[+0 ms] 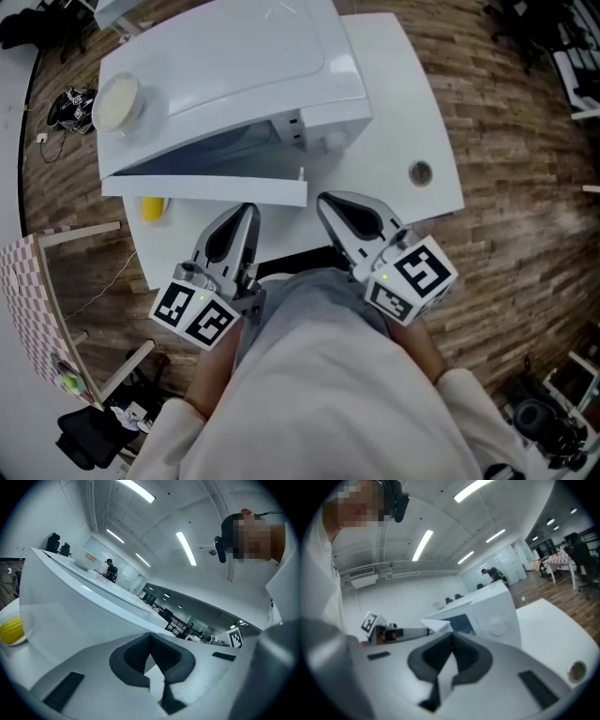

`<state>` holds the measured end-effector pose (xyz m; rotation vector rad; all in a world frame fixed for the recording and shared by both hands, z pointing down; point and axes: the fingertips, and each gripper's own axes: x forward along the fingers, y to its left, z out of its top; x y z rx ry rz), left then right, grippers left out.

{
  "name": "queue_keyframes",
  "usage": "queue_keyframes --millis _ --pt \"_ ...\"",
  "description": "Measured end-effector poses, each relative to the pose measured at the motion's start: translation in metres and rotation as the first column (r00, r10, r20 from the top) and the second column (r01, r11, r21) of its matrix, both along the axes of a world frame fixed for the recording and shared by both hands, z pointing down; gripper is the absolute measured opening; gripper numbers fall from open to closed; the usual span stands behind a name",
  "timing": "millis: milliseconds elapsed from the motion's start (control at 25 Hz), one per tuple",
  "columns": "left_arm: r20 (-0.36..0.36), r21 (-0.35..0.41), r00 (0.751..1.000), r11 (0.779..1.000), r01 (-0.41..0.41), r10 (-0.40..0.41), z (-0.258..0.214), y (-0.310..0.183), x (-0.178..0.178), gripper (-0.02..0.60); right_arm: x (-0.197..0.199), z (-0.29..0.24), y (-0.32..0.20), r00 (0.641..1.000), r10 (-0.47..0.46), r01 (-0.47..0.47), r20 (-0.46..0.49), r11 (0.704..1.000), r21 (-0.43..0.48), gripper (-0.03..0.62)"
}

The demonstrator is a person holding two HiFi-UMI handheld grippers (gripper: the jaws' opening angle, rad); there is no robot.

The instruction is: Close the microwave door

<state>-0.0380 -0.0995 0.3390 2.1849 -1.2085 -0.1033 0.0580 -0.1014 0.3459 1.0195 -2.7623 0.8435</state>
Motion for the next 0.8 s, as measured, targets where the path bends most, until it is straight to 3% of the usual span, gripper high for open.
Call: queue_keyframes --millis 800 --pt "-0.017 -0.005 1.000 1.000 -0.018 0.018 0.0003 -0.0086 -0.0008 0.017 -0.0081 0.0034 -0.0098 1.000 -0.001 0.001 0.005 1.000 -0.016 0.021"
